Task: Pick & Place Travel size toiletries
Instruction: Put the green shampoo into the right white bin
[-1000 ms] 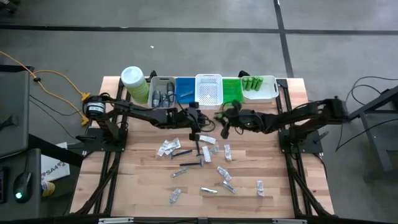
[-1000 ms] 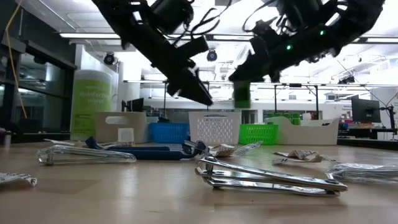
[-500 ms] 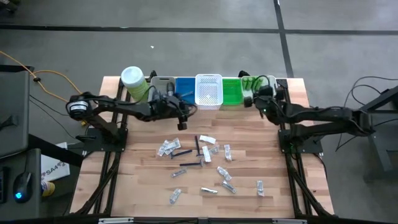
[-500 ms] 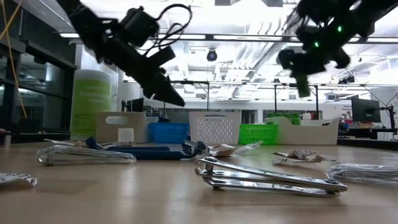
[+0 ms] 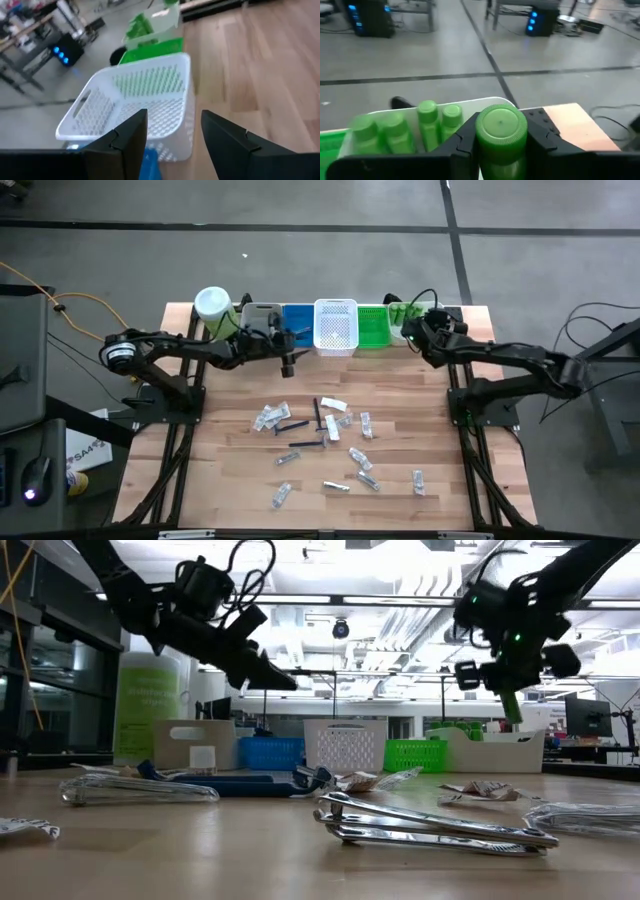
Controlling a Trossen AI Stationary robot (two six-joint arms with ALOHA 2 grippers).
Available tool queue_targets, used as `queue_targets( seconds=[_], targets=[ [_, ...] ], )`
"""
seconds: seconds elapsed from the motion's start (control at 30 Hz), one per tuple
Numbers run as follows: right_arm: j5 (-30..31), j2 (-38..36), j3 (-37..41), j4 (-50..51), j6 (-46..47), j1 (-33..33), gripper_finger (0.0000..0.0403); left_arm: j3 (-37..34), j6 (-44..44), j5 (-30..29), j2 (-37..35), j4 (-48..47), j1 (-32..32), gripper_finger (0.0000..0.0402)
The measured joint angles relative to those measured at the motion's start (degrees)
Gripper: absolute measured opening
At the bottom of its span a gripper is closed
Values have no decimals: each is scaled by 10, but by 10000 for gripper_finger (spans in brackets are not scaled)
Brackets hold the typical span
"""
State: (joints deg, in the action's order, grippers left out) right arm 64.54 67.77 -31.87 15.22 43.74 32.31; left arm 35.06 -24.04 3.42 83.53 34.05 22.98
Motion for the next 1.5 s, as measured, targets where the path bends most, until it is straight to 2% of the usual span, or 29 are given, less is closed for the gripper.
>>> queue_targets(
  seconds=[0.27,0.6,0.77,1.17,1.5],
  targets=[
    [-33,87,0,-105,1,56,83,0,-27,19,-2,19,0,184],
    [-65,161,0,-196,-5,123,82,0,-25,39,-2,-8,-1,184],
    [-83,180,0,-266,-55,135,82,0,-25,41,-2,-11,-1,184],
    [-139,181,0,-278,-81,149,97,0,-25,50,-2,-11,-1,184],
    [-140,181,0,-277,-93,149,94,0,-24,50,-1,-11,-1,184]
  ],
)
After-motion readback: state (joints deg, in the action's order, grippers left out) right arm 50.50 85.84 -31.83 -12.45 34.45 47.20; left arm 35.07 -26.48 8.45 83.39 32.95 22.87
